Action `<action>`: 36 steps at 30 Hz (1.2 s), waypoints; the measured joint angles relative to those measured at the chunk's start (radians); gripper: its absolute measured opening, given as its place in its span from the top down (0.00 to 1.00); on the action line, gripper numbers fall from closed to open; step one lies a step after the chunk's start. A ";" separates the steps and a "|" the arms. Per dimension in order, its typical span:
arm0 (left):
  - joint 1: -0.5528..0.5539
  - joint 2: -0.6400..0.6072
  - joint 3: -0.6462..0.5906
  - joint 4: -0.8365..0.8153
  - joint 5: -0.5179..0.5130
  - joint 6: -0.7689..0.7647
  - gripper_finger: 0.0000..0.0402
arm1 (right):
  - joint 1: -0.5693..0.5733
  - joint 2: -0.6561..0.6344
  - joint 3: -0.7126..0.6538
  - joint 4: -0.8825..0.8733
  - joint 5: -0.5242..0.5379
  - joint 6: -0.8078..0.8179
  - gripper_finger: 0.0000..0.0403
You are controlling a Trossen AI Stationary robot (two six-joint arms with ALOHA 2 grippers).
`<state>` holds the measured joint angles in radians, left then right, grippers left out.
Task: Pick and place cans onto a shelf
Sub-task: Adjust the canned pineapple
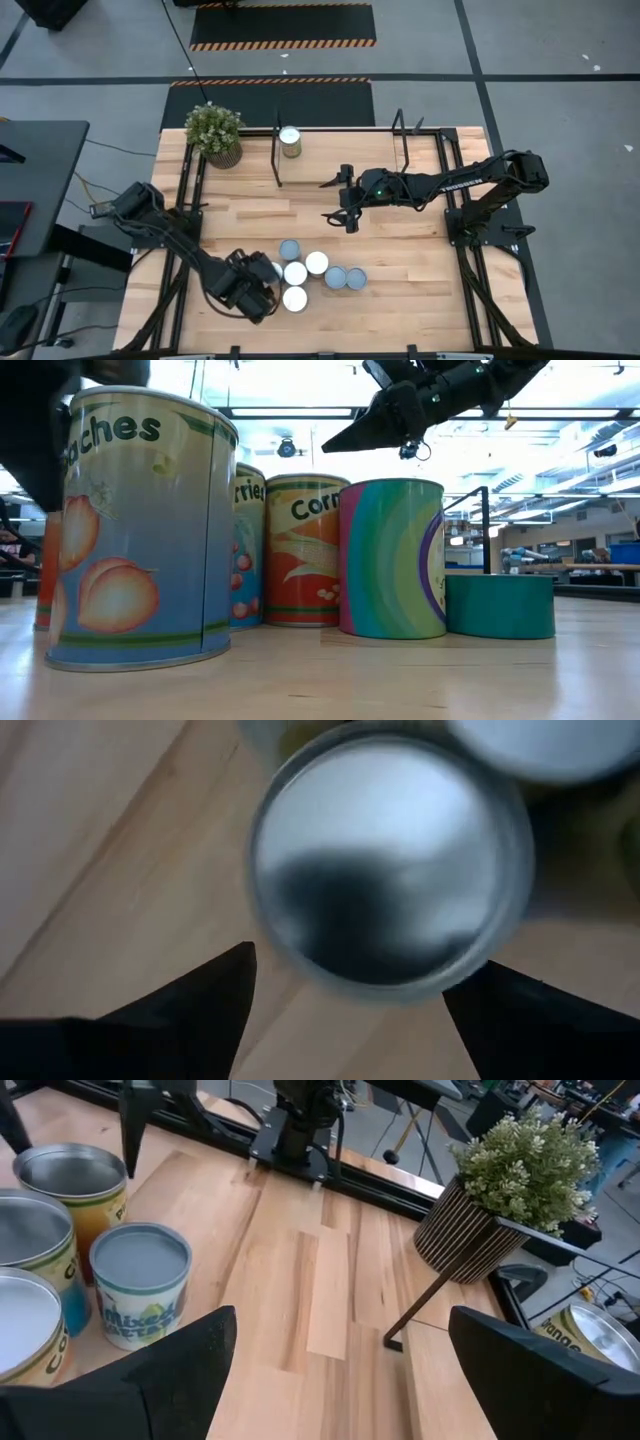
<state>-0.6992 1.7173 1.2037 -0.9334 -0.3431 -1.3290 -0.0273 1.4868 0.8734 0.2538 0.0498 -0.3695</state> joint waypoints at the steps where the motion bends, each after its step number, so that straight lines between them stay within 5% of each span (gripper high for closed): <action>1: 0.011 0.000 0.000 0.019 0.001 0.001 0.21 | 0.000 0.000 0.000 0.000 0.000 0.000 0.07; 14: 0.143 0.000 0.000 0.106 0.084 0.171 0.21 | 0.000 0.000 0.000 0.000 -0.020 -0.001 0.07; 25: 0.172 -0.001 0.000 0.112 0.009 0.236 0.21 | 0.000 0.000 0.000 0.000 -0.027 -0.005 0.07; 36: 0.252 -0.002 0.000 0.147 0.109 0.307 0.21 | 0.008 0.000 0.000 -0.029 -0.146 0.019 0.07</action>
<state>-0.4477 1.7149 1.2037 -0.7860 -0.2344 -1.0221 -0.0188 1.4872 0.8734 0.2253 -0.0967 -0.3507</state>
